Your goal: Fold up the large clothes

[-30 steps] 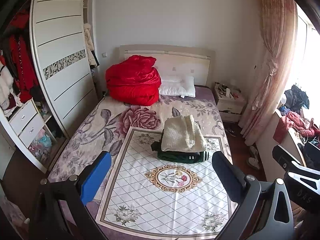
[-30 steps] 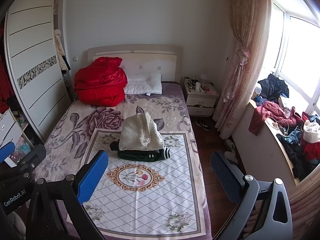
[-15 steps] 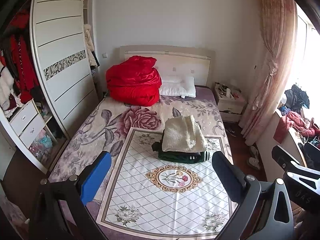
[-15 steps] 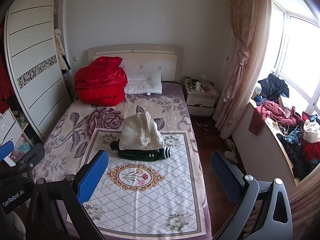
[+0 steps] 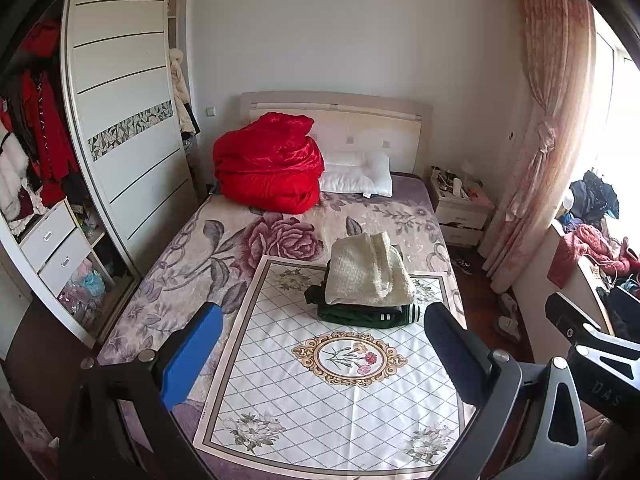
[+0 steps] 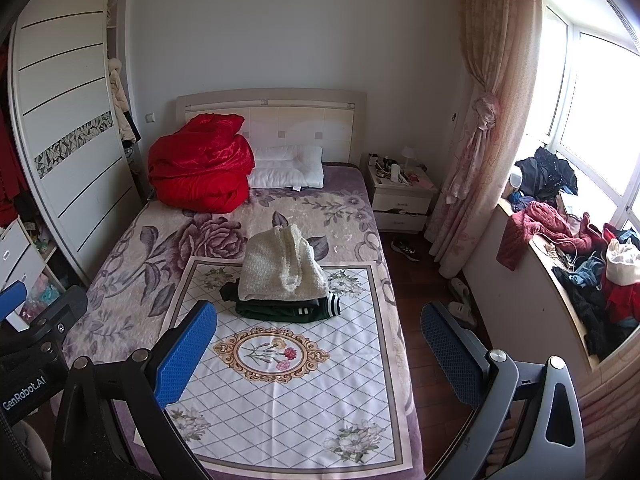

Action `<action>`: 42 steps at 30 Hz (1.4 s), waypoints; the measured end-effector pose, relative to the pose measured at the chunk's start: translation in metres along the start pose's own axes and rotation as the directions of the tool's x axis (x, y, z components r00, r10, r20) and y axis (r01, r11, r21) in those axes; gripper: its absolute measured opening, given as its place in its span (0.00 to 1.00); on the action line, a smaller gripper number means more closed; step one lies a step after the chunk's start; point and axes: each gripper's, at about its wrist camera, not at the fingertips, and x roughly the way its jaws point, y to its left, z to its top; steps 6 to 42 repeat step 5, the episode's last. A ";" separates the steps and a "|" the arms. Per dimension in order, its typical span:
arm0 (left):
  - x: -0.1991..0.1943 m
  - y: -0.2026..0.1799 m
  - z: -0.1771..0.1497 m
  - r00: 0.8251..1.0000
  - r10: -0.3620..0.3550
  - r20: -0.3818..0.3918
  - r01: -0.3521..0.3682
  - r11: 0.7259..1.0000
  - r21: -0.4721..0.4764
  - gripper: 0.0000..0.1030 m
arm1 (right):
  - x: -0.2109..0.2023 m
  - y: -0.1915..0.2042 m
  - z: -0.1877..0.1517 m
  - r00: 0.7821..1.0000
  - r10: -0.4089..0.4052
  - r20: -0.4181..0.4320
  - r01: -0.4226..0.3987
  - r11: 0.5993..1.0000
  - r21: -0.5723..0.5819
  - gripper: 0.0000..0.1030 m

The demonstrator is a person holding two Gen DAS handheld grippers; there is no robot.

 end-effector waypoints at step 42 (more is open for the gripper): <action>0.001 0.000 0.002 1.000 0.000 -0.002 0.000 1.000 -0.001 1.00 | 0.000 0.000 0.000 1.000 0.000 -0.002 0.000 1.000 0.000 1.00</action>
